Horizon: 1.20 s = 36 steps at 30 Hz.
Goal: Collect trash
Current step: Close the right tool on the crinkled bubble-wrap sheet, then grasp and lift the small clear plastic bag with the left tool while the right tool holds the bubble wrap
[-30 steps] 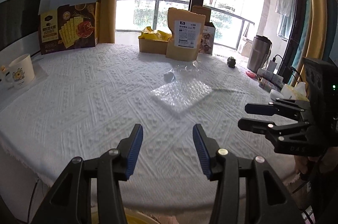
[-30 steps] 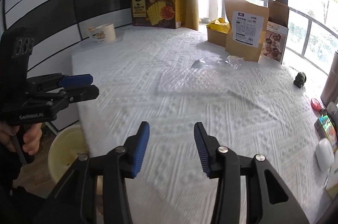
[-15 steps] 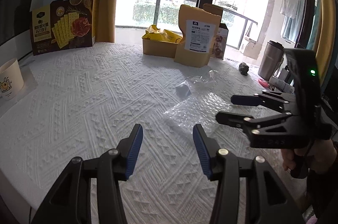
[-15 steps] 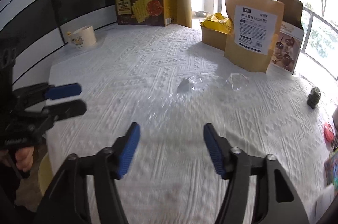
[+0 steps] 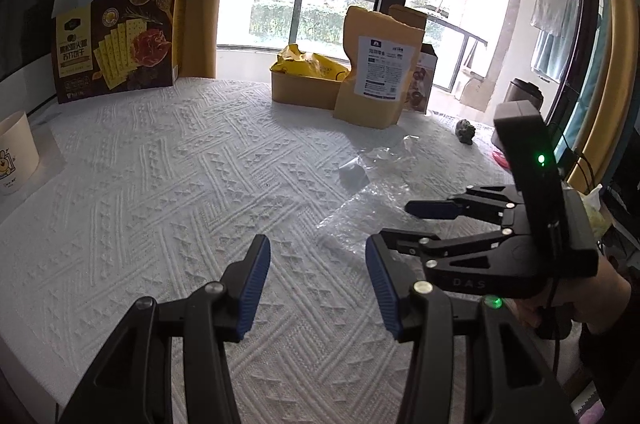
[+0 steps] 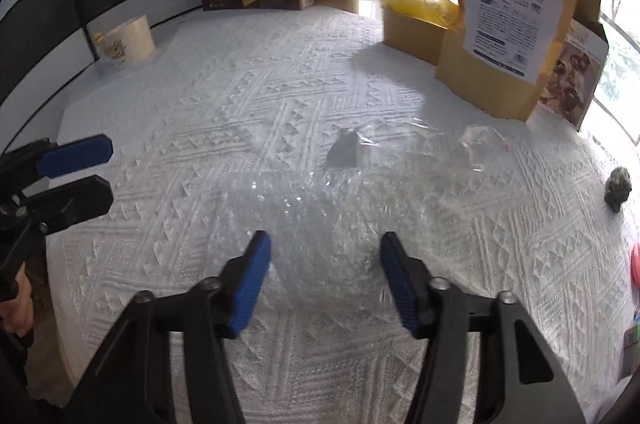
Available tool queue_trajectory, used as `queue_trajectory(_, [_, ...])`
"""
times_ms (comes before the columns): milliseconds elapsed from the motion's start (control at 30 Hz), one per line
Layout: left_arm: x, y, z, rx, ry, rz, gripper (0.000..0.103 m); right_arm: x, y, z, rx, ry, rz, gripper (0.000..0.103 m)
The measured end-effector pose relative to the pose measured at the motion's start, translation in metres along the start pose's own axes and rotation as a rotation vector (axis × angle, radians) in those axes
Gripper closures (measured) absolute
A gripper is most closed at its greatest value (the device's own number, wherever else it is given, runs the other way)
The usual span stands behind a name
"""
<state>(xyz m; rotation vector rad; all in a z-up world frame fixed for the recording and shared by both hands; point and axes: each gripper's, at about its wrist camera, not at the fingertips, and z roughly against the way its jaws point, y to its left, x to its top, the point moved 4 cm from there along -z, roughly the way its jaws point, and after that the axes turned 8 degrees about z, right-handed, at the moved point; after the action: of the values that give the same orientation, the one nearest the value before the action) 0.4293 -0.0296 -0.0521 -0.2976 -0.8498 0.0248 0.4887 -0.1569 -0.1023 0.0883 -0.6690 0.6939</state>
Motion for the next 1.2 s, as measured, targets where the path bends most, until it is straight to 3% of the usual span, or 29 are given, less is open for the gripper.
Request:
queue_trajectory(33, [0.000, -0.001, 0.002, 0.000, 0.000, -0.001, 0.053, 0.001, 0.005, 0.000, -0.001, -0.002, 0.024, 0.066])
queue_trajectory(100, [0.001, -0.004, 0.006, 0.002, 0.000, -0.006, 0.053, 0.001, 0.014, 0.002, 0.003, -0.009, 0.068, 0.088])
queue_trajectory(200, [0.002, -0.011, 0.013, 0.003, -0.010, -0.027, 0.053, -0.002, 0.018, 0.009, -0.023, -0.025, 0.088, 0.093])
queue_trajectory(633, [0.008, -0.047, -0.021, -0.005, 0.032, -0.090, 0.053, -0.036, -0.059, 0.089, -0.129, -0.159, -0.045, 0.093])
queue_trajectory(933, [0.031, -0.078, -0.077, -0.002, 0.071, -0.173, 0.053, -0.052, -0.104, 0.088, -0.157, -0.145, -0.094, 0.093])
queue_trajectory(1200, [0.053, -0.067, -0.139, -0.005, 0.148, -0.141, 0.051, -0.062, -0.132, 0.085, -0.147, -0.156, -0.157, 0.093])
